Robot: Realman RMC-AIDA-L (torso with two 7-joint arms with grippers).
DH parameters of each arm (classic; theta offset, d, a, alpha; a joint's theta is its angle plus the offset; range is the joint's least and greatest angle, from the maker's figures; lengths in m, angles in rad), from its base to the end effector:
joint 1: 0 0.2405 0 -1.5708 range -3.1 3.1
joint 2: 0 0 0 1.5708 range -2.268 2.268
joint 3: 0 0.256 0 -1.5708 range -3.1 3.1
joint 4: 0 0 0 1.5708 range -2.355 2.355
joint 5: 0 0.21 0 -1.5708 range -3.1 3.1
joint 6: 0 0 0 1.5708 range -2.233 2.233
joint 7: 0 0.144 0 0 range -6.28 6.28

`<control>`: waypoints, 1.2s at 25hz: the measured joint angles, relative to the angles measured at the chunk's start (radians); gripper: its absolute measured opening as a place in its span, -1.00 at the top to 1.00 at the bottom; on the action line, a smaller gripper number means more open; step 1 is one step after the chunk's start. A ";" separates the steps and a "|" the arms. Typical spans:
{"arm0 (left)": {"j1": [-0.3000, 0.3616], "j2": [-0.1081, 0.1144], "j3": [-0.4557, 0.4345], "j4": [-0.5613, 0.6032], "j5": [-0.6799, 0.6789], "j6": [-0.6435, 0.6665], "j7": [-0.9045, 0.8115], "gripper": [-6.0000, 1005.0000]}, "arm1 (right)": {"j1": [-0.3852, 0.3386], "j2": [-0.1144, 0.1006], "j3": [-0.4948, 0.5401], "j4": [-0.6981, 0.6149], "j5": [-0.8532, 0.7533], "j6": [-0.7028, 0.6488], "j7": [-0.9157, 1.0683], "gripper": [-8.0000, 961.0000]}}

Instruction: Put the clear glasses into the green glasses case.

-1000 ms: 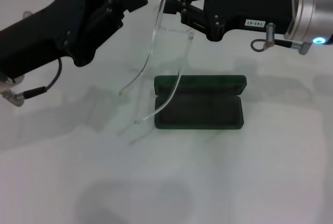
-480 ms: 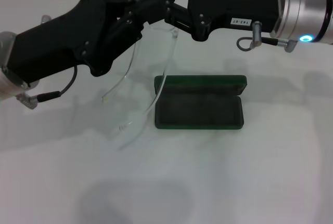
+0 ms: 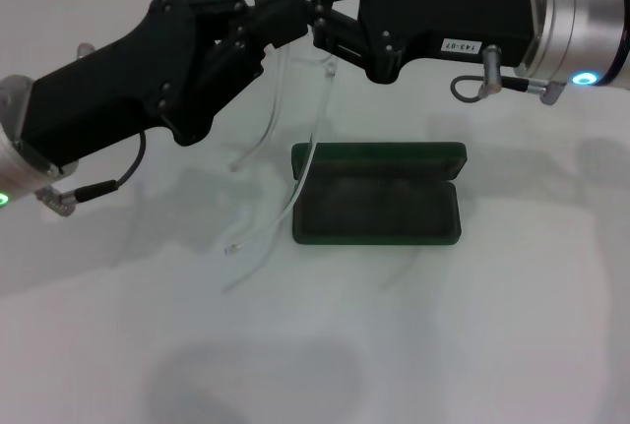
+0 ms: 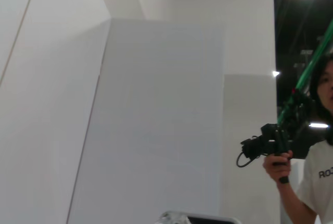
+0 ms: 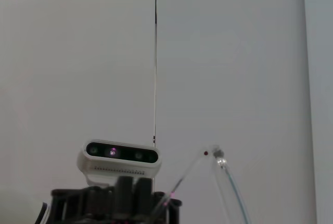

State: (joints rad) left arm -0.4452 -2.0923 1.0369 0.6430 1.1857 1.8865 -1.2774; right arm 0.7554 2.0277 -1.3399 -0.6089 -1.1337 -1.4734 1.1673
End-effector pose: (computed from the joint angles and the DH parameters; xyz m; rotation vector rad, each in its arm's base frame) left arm -0.1829 0.2926 0.0296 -2.5268 -0.2157 -1.6873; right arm 0.0980 0.3710 -0.0151 -2.7326 -0.0507 1.2795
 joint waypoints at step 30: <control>0.000 -0.002 0.005 -0.028 -0.019 -0.060 0.053 0.89 | 0.007 0.000 -0.021 0.000 0.011 -0.001 -0.008 0.74</control>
State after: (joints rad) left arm -0.4454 -2.0938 1.0421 0.6151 1.1669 1.8268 -1.2248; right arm 0.7628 2.0278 -1.3606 -0.6090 -1.1223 -1.4739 1.1596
